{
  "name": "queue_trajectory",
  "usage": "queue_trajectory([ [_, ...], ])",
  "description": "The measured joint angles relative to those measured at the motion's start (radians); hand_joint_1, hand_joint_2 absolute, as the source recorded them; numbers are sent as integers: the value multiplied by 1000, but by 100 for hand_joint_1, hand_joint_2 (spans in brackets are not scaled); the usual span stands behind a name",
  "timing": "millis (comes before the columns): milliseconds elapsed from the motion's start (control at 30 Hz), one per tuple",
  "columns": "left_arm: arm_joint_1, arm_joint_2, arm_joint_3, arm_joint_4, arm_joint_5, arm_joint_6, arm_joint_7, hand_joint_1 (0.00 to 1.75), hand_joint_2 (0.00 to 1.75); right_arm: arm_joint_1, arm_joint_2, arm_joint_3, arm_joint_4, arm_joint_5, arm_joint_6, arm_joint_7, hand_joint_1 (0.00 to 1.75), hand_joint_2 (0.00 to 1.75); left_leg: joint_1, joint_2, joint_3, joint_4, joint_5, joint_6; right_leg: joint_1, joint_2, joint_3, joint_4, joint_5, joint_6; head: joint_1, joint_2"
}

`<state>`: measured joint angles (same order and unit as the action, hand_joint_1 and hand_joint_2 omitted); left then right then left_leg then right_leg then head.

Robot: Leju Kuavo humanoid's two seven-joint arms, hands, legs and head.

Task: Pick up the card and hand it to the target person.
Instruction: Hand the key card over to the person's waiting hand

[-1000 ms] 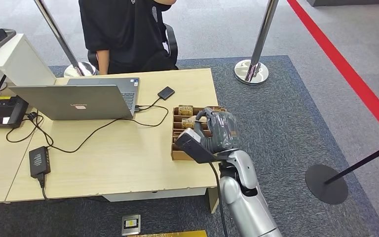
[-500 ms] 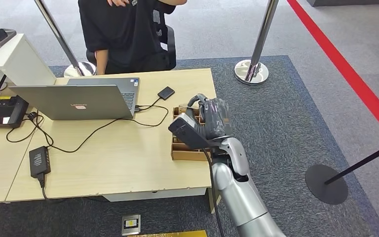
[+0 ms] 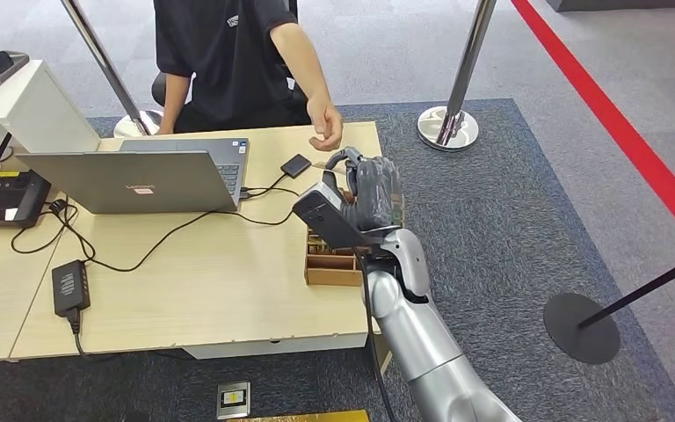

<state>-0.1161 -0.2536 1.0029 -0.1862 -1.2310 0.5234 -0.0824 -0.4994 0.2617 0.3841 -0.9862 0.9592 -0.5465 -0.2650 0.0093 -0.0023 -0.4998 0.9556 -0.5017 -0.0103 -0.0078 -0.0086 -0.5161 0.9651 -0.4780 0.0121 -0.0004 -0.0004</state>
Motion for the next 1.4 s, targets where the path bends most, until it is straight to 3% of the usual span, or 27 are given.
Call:
queue_trajectory([
  [633, 0, -1, 0, 0, 3, -2, 0, 0, 0, -14, 15, 0, 63, -10, -7, -16, 161, 175, 0, 0, 0, 0, 0, 0, 0, 0, 0, 0, 0, 0, 0, 0],
  [1233, -5, -1, -7, 0, -8, -18, -3, 0, 0, -120, 14, -2, 246, 117, -131, 60, 155, 175, 0, 0, 0, 0, 1, 0, 0, 0, 0, 0, 1, 0, 0, 0],
  [1333, -6, -1, -8, 0, -10, -20, -4, 0, 0, -137, 13, -2, 285, 120, -132, 65, 131, 175, 0, 0, 0, 0, 1, 0, 0, 0, 0, 0, 1, 0, 0, 0],
  [1400, -6, -1, -9, 0, -12, -21, -5, 0, 0, -145, 12, -3, 310, 121, -135, 69, 58, 175, 0, 0, 0, 0, 1, 0, 0, 0, 0, 0, 1, 0, 0, 0],
])
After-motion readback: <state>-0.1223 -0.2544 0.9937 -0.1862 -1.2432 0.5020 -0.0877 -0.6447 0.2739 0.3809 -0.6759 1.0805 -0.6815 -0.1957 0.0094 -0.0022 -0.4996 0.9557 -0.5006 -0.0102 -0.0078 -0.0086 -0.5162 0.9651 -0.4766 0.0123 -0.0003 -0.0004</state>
